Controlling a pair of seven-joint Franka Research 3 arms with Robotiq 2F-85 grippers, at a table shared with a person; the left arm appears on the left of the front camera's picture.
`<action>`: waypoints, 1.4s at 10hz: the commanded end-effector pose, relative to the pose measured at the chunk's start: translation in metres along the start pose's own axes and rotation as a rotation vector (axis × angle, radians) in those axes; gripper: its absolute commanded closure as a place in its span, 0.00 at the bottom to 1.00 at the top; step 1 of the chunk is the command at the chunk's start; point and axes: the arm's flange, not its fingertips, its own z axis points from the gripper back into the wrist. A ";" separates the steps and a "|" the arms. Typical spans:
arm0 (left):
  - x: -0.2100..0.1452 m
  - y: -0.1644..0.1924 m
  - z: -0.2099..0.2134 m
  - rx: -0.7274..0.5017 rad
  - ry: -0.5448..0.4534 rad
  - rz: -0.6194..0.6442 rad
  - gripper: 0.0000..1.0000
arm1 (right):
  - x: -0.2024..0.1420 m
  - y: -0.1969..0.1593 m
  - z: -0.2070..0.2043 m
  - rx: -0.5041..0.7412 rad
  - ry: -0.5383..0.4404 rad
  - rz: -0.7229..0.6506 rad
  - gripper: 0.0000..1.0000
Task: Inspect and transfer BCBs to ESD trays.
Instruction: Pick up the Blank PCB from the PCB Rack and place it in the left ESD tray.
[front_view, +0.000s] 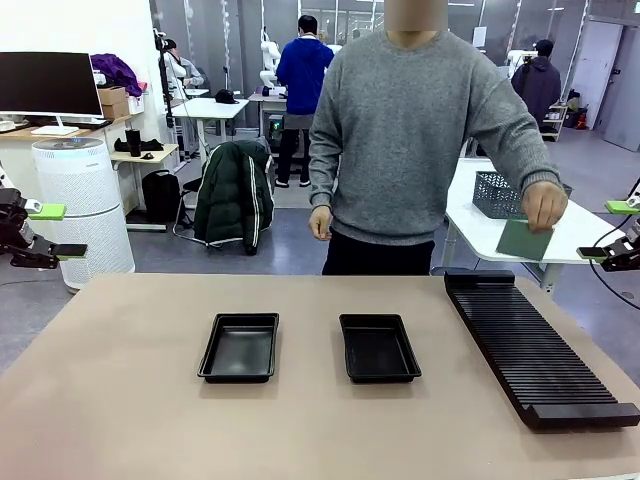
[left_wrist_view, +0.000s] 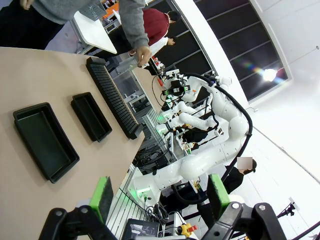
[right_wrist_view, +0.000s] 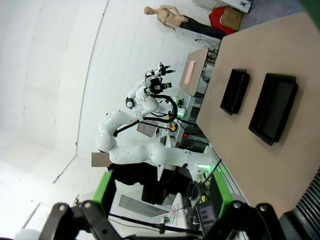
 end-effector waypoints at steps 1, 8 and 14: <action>0.000 0.000 0.001 -0.002 -0.005 0.009 0.00 | 0.000 0.001 0.000 -0.013 0.002 -0.004 0.00; 0.000 0.000 0.001 -0.002 -0.005 0.009 0.00 | 0.000 0.001 0.000 -0.013 0.002 -0.004 0.00; 0.000 0.000 0.001 -0.002 -0.005 0.009 0.00 | 0.000 0.001 0.000 -0.013 0.002 -0.004 0.00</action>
